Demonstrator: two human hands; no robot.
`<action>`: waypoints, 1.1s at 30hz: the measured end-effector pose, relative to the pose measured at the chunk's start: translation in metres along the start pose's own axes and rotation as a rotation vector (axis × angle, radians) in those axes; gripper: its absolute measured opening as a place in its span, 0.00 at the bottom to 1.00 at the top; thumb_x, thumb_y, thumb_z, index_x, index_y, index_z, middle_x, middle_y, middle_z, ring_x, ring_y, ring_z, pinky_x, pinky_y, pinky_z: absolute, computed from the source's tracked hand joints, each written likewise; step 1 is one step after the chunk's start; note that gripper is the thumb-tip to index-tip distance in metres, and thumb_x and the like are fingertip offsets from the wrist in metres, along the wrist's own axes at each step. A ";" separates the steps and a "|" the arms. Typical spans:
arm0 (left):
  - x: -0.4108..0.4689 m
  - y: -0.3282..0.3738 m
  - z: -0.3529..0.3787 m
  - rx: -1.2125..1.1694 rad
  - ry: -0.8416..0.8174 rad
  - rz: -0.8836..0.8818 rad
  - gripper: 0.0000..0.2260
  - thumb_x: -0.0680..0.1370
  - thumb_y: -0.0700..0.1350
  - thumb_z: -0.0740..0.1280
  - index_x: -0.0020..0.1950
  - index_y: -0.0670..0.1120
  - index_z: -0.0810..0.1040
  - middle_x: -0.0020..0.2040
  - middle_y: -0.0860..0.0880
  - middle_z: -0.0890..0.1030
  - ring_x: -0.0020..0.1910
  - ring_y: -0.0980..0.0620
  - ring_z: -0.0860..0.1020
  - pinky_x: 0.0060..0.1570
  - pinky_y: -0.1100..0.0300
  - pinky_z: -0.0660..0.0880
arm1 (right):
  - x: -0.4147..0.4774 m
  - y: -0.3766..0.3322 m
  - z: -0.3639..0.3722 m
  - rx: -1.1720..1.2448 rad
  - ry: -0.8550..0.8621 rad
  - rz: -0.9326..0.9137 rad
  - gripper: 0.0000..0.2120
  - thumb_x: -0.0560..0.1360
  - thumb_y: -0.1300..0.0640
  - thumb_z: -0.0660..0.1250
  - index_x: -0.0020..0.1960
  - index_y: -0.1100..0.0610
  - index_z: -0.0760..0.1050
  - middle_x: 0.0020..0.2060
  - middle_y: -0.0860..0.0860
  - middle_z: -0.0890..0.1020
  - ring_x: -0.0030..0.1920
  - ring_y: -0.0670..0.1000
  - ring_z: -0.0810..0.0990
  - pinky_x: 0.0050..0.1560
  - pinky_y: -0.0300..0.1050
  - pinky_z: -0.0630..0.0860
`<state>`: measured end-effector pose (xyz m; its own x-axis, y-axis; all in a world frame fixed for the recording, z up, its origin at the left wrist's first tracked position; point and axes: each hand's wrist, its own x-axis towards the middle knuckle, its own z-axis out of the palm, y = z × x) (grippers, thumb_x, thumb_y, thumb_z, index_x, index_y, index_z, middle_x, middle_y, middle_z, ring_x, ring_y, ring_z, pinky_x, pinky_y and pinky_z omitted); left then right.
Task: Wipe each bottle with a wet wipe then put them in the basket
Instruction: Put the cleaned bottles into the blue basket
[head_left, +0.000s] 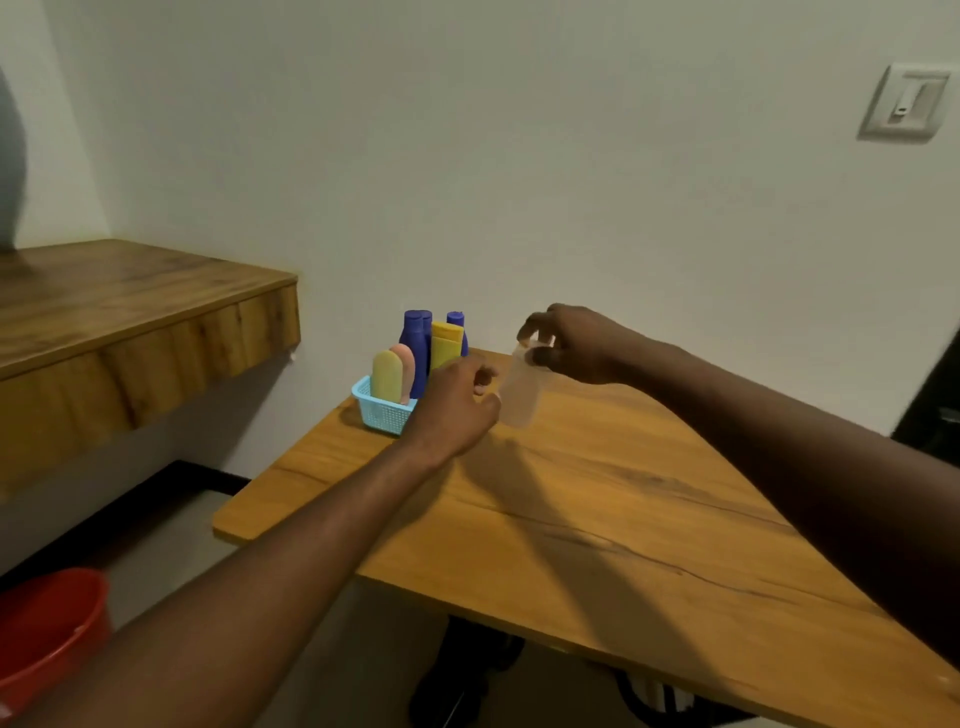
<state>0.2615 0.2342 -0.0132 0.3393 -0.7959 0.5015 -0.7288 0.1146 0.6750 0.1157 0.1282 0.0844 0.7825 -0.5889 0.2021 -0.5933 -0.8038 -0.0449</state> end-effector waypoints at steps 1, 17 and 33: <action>0.007 -0.005 -0.009 0.012 0.019 -0.009 0.14 0.78 0.42 0.70 0.63 0.48 0.78 0.55 0.54 0.80 0.51 0.58 0.78 0.42 0.76 0.67 | 0.012 -0.007 0.000 0.012 0.021 -0.014 0.17 0.82 0.52 0.66 0.69 0.55 0.75 0.62 0.55 0.79 0.57 0.53 0.79 0.53 0.45 0.75; 0.061 -0.102 -0.048 0.195 -0.052 -0.091 0.10 0.77 0.41 0.68 0.58 0.47 0.78 0.54 0.49 0.82 0.49 0.51 0.80 0.53 0.58 0.78 | 0.139 -0.053 0.073 0.077 0.082 0.001 0.18 0.80 0.53 0.69 0.68 0.60 0.76 0.62 0.57 0.81 0.56 0.55 0.79 0.48 0.43 0.71; 0.068 -0.121 -0.030 0.292 -0.097 0.007 0.05 0.78 0.40 0.69 0.53 0.42 0.79 0.52 0.44 0.80 0.50 0.49 0.81 0.53 0.58 0.79 | 0.158 -0.057 0.103 0.007 0.054 -0.059 0.13 0.80 0.55 0.66 0.61 0.61 0.78 0.50 0.55 0.76 0.48 0.53 0.77 0.46 0.43 0.69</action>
<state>0.3902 0.1842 -0.0446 0.2854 -0.8504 0.4421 -0.8757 -0.0439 0.4809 0.2928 0.0719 0.0186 0.8049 -0.5350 0.2568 -0.5446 -0.8378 -0.0385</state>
